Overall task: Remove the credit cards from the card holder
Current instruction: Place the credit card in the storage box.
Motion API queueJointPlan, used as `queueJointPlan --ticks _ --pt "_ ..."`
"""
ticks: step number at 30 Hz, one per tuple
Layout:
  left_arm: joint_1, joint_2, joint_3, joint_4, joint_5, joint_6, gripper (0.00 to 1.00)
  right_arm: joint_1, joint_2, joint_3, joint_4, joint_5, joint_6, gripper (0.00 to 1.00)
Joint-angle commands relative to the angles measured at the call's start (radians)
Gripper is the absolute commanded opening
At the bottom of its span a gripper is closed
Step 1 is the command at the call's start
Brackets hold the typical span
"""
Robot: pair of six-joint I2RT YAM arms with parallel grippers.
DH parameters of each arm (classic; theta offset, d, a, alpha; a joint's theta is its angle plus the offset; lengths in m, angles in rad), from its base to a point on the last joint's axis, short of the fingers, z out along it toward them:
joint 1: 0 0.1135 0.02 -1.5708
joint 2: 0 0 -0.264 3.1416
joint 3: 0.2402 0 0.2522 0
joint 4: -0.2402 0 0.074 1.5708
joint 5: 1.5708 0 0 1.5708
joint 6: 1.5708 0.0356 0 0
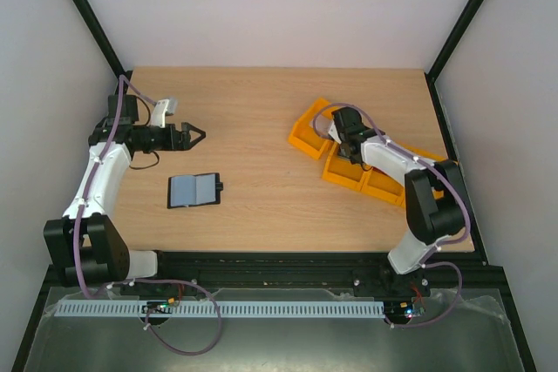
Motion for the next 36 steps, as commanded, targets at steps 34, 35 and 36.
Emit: queueJointPlan --ticks 34,35,36 --pt "0.157 -0.094 -0.328 0.261 -0.039 -0.318 0.99 0.011 -0.331 -0.062 0.149 -0.194 1.279 0.37" --pt "0.168 -0.094 -0.358 0.281 -0.053 -0.344 0.99 0.011 -0.322 -0.079 0.126 -0.176 1.345 0.32" --pt "0.175 -0.094 -0.381 0.298 -0.064 -0.363 0.99 0.011 -0.31 -0.095 0.107 -0.168 1.385 0.26"
